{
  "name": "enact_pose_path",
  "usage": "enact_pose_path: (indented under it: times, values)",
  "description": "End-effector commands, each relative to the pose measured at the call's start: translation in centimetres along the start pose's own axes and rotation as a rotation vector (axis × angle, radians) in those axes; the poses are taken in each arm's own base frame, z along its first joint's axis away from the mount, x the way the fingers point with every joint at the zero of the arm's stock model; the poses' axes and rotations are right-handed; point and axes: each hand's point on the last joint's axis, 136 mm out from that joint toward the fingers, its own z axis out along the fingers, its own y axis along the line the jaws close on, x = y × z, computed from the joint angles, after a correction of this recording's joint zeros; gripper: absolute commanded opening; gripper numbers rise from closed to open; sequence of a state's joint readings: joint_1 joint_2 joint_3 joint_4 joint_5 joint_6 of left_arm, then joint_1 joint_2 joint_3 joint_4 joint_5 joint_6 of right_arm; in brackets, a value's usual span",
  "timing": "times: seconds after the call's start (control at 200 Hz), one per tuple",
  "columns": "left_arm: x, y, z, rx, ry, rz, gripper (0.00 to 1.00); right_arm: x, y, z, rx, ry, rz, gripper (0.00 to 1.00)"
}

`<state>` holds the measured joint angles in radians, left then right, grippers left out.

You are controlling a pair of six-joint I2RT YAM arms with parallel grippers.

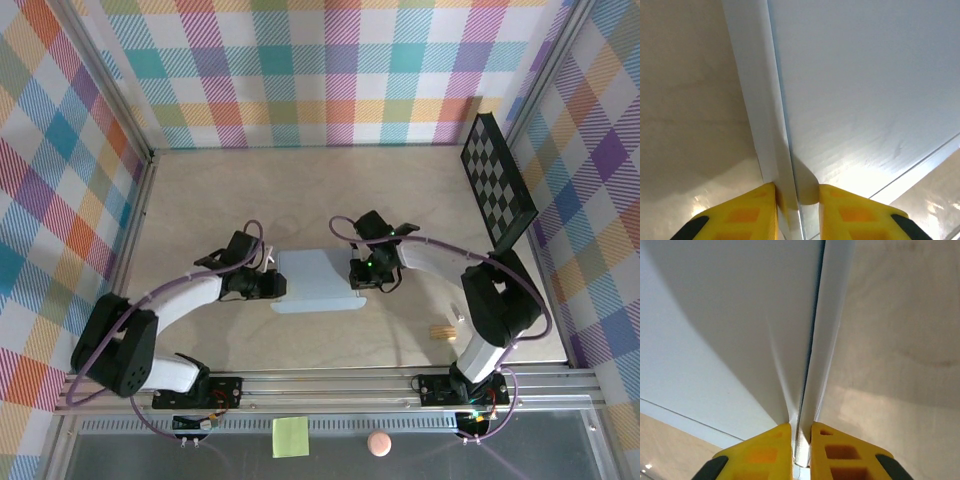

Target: Fold the paper box

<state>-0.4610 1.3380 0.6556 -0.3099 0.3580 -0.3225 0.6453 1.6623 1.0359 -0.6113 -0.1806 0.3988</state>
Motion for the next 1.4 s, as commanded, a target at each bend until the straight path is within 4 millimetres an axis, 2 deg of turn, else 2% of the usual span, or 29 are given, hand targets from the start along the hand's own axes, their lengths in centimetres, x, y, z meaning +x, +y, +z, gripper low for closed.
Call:
enact_pose_path:
  times: [0.0, 0.135, 0.205, 0.28, 0.355, 0.48, 0.6, 0.69, 0.86, 1.02, 1.185, 1.395]
  values:
    - [1.1, -3.5, -0.6, 0.146, 0.003, 0.009, 0.25, 1.2, 2.0, -0.5, -0.064, 0.001, -0.008, 0.13]
    - [3.6, -3.6, -0.6, 0.147, 0.045, -0.011, 0.26, 2.3, 1.3, -0.2, -0.043, 0.015, 0.004, 0.16]
    - [4.4, -3.2, -0.7, 0.141, 0.048, -0.021, 0.29, 2.6, 0.7, 0.1, -0.015, 0.019, 0.007, 0.23]
    - [5.2, -2.3, -1.0, 0.094, 0.061, -0.025, 0.36, 2.4, 0.4, -0.1, 0.005, 0.007, -0.001, 0.31]
    - [4.6, -1.5, -1.8, 0.029, 0.030, 0.007, 0.43, 1.8, 0.3, -0.8, 0.020, -0.025, -0.007, 0.35]
    - [2.4, -1.0, -3.7, -0.059, -0.055, 0.080, 0.51, 0.8, 0.5, -2.7, 0.035, -0.097, -0.036, 0.41]
    - [0.0, -2.4, -5.1, -0.057, -0.120, 0.200, 0.53, 0.1, 0.6, -4.6, 0.045, -0.179, -0.085, 0.45]
    - [-1.4, -3.9, -5.2, -0.028, -0.130, 0.296, 0.53, -0.2, 0.7, -5.8, 0.051, -0.236, -0.132, 0.52]
    - [-3.5, -5.5, -3.7, -0.010, -0.063, 0.430, 0.51, -0.7, 0.7, -7.4, 0.071, -0.302, -0.186, 0.56]
    - [-5.2, -5.8, -1.1, -0.022, 0.018, 0.485, 0.51, -0.9, 0.9, -7.8, 0.069, -0.312, -0.199, 0.56]
    - [-7.0, -5.5, 1.4, -0.056, 0.057, 0.511, 0.51, -0.9, 1.0, -7.9, 0.066, -0.310, -0.205, 0.57]
    - [-7.4, -4.4, 3.9, -0.101, 0.155, 0.545, 0.51, -0.7, 0.8, -8.3, 0.077, -0.315, -0.214, 0.58]
